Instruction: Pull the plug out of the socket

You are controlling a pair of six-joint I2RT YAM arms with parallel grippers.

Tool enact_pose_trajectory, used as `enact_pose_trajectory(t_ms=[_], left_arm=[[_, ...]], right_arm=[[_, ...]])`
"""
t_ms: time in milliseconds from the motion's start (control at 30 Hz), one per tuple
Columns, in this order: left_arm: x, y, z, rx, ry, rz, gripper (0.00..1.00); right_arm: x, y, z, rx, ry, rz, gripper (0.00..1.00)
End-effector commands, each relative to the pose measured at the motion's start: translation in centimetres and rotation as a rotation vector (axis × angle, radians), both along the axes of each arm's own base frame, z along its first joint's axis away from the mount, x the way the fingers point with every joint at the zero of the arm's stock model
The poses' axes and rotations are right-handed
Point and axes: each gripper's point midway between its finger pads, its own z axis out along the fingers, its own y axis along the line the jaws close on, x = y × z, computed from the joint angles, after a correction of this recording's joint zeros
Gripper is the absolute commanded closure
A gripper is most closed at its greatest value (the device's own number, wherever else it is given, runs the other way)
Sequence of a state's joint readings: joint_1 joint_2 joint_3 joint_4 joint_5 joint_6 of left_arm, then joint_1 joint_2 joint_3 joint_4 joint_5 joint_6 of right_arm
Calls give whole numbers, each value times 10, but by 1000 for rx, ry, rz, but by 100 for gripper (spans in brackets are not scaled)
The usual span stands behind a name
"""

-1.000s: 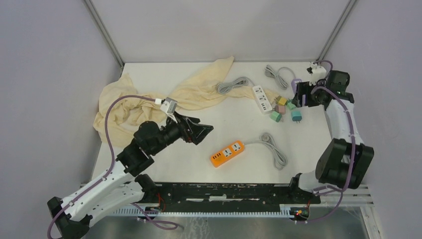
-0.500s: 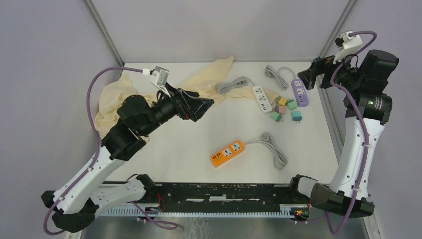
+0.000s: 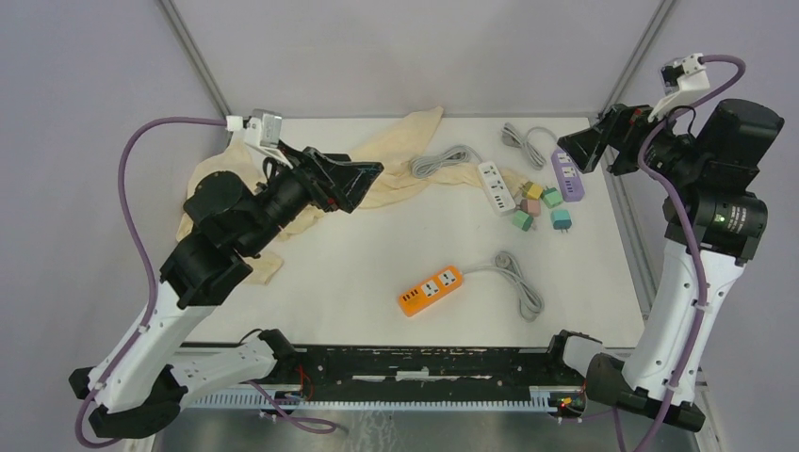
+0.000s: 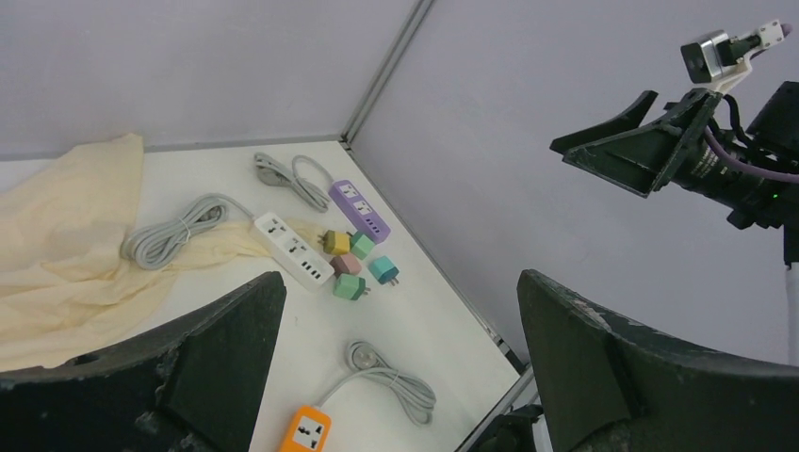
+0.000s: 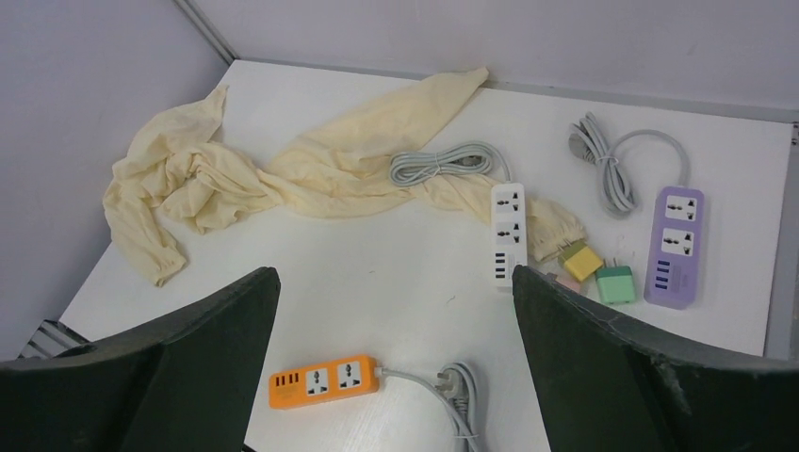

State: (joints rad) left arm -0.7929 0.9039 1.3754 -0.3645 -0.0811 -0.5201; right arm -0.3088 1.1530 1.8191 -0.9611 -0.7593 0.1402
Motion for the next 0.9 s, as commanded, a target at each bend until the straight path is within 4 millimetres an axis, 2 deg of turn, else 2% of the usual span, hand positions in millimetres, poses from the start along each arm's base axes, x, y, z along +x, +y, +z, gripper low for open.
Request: enact_pose_trajectory(t_ms=[0,200,367,533,667,867], left_arm=[[-7,18,25,11,-77,37,1],[-24,22,19,27,-123,-16,1],[-35,25,9,2,-140,-46,1],[-37,22,10,35,-147,-68,1],[-38,24,16,35,-166,-66,1],[-33,27,12,59,-163,-39,1]], right_arm=[[-20,2,27,2,-66,-50,1],[-27,11,38,5,-89,2,1],[-31,14,36,13,-92,14,1],[-38,11,31,-15,-94,-8,1],[-40,13,35,-21,-111,-2,1],[-34,13,42,-16,-120,15,1]])
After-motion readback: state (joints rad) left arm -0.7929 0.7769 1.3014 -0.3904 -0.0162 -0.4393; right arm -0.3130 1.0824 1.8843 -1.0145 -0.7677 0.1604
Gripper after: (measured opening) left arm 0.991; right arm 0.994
